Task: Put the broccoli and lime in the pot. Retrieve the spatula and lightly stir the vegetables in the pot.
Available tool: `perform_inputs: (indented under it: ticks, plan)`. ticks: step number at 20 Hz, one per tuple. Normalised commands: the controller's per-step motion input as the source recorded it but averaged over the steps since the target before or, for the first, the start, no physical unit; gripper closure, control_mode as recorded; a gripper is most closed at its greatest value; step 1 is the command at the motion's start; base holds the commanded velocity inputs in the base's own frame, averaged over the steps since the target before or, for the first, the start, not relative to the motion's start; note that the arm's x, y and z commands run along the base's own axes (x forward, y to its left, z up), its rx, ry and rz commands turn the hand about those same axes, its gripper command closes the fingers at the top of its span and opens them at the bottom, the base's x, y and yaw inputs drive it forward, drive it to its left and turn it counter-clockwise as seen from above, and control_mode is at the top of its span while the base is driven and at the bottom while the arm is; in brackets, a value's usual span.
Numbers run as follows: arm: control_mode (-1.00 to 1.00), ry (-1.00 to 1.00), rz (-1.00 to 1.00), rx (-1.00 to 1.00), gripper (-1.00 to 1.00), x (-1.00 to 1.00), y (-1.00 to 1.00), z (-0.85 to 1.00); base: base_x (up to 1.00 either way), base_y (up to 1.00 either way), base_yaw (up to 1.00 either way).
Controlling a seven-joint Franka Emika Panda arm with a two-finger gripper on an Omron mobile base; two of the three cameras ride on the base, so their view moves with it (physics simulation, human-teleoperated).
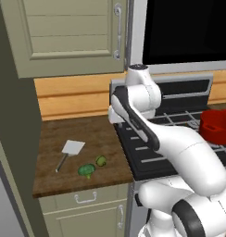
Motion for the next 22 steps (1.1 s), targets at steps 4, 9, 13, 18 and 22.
perform_inputs:
  ticks: [4, 9, 13, 18, 22]
  plan:
    - [-1.00, 0.12, 0.00, 0.00, -1.00, 0.00, 0.60, -0.71, 0.00, 0.00, 0.00]
    - [-1.00, 0.08, 0.00, 0.00, -1.00, 0.02, 0.47, -0.68, 0.00, 0.00, 0.00]
    - [-1.00, 0.02, 0.00, 0.00, -1.00, 0.06, 0.36, -0.60, 0.00, 0.00, 0.00]
    - [-1.00, 0.03, 0.00, -0.02, -1.00, 0.25, 0.24, -0.52, 0.00, 0.00, 0.00]
    - [-1.00, 0.03, 0.00, -0.02, -1.00, 0.33, 0.15, -0.47, 0.00, 0.00, 0.00]
